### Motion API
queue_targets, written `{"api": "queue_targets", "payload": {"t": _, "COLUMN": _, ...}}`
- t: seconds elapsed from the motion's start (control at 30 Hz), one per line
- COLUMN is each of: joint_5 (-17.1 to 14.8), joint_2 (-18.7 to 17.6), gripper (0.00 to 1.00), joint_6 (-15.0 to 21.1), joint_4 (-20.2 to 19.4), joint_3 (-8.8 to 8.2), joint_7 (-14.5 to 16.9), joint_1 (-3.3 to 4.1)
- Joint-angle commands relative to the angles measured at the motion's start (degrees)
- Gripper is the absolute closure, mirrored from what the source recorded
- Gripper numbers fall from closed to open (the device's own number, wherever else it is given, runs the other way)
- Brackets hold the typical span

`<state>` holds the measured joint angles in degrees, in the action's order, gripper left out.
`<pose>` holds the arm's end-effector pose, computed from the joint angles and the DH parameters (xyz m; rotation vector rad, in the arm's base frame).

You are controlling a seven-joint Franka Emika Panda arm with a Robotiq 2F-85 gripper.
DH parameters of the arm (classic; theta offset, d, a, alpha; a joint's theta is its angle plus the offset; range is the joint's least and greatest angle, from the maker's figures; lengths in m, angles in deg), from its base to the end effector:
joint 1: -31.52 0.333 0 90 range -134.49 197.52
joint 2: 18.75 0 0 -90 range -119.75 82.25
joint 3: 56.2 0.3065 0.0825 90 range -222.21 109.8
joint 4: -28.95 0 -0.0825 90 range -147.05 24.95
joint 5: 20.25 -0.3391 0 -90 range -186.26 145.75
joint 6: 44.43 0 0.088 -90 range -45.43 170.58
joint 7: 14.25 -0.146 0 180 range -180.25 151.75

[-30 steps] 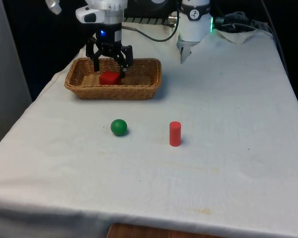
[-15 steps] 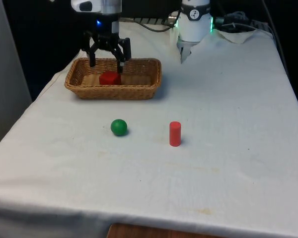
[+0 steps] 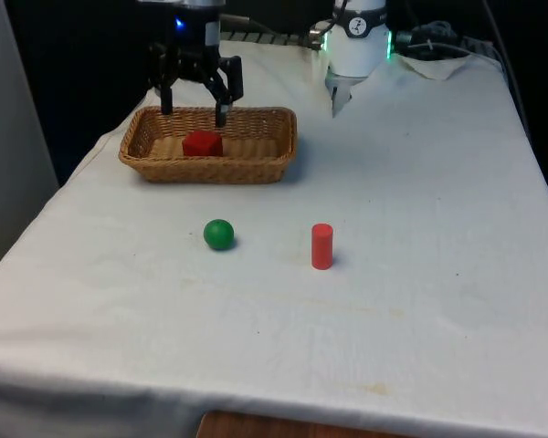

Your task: Pick up the object to the left of the cylinder and place it into the basket.

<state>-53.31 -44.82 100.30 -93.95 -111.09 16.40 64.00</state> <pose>0.5162 -0.1993 0.2730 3.0312 -0.3501 0.2508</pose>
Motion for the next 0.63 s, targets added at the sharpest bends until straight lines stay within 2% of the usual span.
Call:
{"api": "queue_targets", "payload": {"t": 0.0, "joint_5": 0.8, "joint_2": -0.4, "gripper": 0.0, "joint_6": -0.9, "joint_4": 0.8, "joint_3": -0.46, "joint_7": -1.2, "joint_1": 0.57}}
{"api": "queue_targets", "payload": {"t": 0.07, "joint_5": 1.2, "joint_2": -0.5, "gripper": 0.0, "joint_6": -1.5, "joint_4": 1.7, "joint_3": -0.34, "joint_7": -1.9, "joint_1": 0.57}}
{"api": "queue_targets", "payload": {"t": 0.1, "joint_5": 0.7, "joint_2": -0.1, "gripper": 0.0, "joint_6": -0.9, "joint_4": 1.4, "joint_3": 0.11, "joint_7": -1.1, "joint_1": 0.11}}
{"api": "queue_targets", "payload": {"t": 0.13, "joint_5": 1.5, "joint_2": -0.6, "gripper": 0.0, "joint_6": -1.8, "joint_4": 2.2, "joint_3": -0.29, "joint_7": -2.3, "joint_1": 0.57}}
{"api": "queue_targets", "payload": {"t": 0.3, "joint_5": 2.6, "joint_2": -1.2, "gripper": 0.0, "joint_6": -3.8, "joint_4": 4.9, "joint_3": 0.29, "joint_7": -4.2, "joint_1": 0.46}}
{"api": "queue_targets", "payload": {"t": 0.37, "joint_5": 2.1, "joint_2": -0.9, "gripper": 0.0, "joint_6": -3.6, "joint_4": 5.0, "joint_3": 0.57, "joint_7": -3.7, "joint_1": 0.23}}
{"api": "queue_targets", "payload": {"t": 0.4, "joint_5": 2.5, "joint_2": -1.7, "gripper": 0.0, "joint_6": -4.4, "joint_4": 5.8, "joint_3": 0.46, "joint_7": -4.6, "joint_1": 0.46}}
{"api": "queue_targets", "payload": {"t": 0.47, "joint_5": 2.4, "joint_2": -2.6, "gripper": 0.0, "joint_6": -5.2, "joint_4": 7.3, "joint_3": 0.86, "joint_7": -5.2, "joint_1": 0.4}}
{"api": "queue_targets", "payload": {"t": 0.6, "joint_5": 2.6, "joint_2": -3.4, "gripper": 0.0, "joint_6": -6.0, "joint_4": 8.1, "joint_3": 0.57, "joint_7": -5.4, "joint_1": 0.4}}
